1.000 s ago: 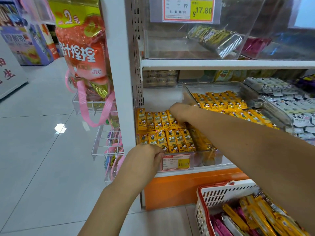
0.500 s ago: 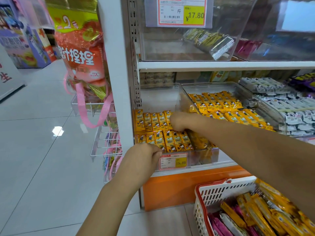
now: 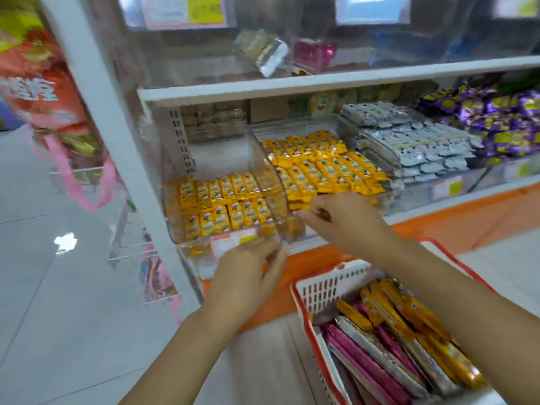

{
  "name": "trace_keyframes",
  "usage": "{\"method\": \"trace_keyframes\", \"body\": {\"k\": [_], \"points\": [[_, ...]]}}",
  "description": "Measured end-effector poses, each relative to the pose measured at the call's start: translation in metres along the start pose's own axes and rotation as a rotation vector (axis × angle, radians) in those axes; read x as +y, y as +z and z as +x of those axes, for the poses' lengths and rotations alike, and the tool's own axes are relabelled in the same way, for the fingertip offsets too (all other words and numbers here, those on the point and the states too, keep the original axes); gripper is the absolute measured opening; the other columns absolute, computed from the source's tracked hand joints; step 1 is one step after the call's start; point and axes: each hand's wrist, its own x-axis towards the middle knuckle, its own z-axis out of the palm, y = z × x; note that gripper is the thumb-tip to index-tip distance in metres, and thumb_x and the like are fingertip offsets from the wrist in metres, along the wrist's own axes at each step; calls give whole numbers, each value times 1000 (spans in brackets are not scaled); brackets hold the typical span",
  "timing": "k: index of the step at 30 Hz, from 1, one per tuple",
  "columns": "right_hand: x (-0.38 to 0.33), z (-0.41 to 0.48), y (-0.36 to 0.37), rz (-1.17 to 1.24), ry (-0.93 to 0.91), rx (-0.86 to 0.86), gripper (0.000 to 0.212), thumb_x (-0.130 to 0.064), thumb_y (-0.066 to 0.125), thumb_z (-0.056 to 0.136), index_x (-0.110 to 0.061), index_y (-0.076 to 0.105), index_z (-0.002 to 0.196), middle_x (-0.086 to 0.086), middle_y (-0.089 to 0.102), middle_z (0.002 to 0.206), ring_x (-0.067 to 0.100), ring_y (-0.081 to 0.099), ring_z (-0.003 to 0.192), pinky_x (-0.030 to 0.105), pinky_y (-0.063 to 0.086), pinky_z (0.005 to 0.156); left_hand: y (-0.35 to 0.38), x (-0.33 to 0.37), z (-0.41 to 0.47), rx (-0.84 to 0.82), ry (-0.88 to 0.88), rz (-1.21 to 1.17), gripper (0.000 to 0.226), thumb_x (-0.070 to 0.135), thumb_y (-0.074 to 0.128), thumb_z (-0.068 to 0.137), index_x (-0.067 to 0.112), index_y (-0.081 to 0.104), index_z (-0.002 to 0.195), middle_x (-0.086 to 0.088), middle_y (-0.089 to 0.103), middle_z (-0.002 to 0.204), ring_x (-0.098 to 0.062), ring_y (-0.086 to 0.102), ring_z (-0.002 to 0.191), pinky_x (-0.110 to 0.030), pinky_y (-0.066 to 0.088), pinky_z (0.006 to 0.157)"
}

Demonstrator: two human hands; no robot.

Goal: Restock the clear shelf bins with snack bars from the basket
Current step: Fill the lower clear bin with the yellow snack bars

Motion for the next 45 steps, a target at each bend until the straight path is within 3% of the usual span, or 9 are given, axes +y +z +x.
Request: {"method": "trace_keyframes", "body": {"k": [6, 9, 14, 18, 23, 28, 34, 40, 45], "points": [[116, -102, 54, -168, 376, -338, 36, -27, 52, 95, -16, 41, 62, -2, 41, 57, 15, 48, 57, 27, 28, 48, 90, 27, -26, -657, -14, 173, 29, 32, 39, 100, 15, 53, 81, -8, 64, 93, -24, 60, 86, -32, 38, 67], [158, -141, 86, -225, 546, -445, 11, -22, 55, 92, -13, 58, 99, 5, 63, 91, 23, 64, 88, 29, 46, 63, 126, 20, -39, -836, -89, 157, 28, 23, 40, 100, 15, 58, 119, -10, 62, 119, -27, 61, 104, -32, 48, 84], [173, -175, 134, -143, 541, -419, 62, -18, 54, 95, -17, 25, 150, 8, 28, 153, 26, 38, 133, 31, 43, 96, 155, 16, -47, -975, -119, 235, 42, 9, 35, 100, 4, 34, 142, -15, 38, 145, -30, 41, 130, -34, 36, 105], [168, -170, 170, -171, 502, -519, 88, 2, 51, 90, -24, -4, 153, 6, -16, 159, 27, -3, 148, 33, 36, 108, 169, 10, -47, -1033, -85, 337, 33, 5, 37, 96, 4, 50, 126, -16, 51, 127, -30, 53, 111, -34, 43, 86], [176, -153, 195, -485, 416, -651, 78, -10, 52, 93, -27, 5, 153, 18, -13, 158, 38, 4, 145, 44, 23, 115, 179, -4, -46, -1057, -83, 342, 23, 10, 43, 92, 3, 65, 97, -15, 61, 106, -31, 59, 95, -38, 49, 78], [179, -137, 189, -527, 338, -577, 34, -7, 47, 94, -12, 49, 127, 19, 29, 144, 35, 36, 127, 38, 46, 94, 176, -5, -45, -1052, -126, 300, 22, 9, 44, 92, 2, 64, 87, -16, 64, 95, -31, 61, 85, -34, 46, 68], [182, -138, 172, -448, 368, -540, 38, 1, 50, 89, -15, 51, 124, 16, 28, 141, 31, 40, 122, 32, 52, 73, 165, 2, -36, -1034, -314, 45, 29, 16, 43, 96, -3, 61, 82, -15, 48, 67, -17, 43, 60, -24, 30, 57], [173, -155, 159, -427, 412, -422, 53, 6, 49, 87, -19, 46, 134, 16, 22, 147, 30, 37, 130, 30, 52, 72, 161, 7, -32, -939, -611, -258, 12, 18, 52, 95, 20, 63, 90, -2, 59, 91, -11, 53, 77, -20, 42, 65], [143, -158, 132, -297, 359, -147, 65, -3, 92, 47, -21, 69, 105, 17, 58, 101, 19, 60, 53, 15, 26, 27, 151, 17, -28, -829, -970, -658, 13, 17, 56, 94, 7, 62, 98, -12, 60, 95, -17, 58, 82, -23, 47, 72]]}}
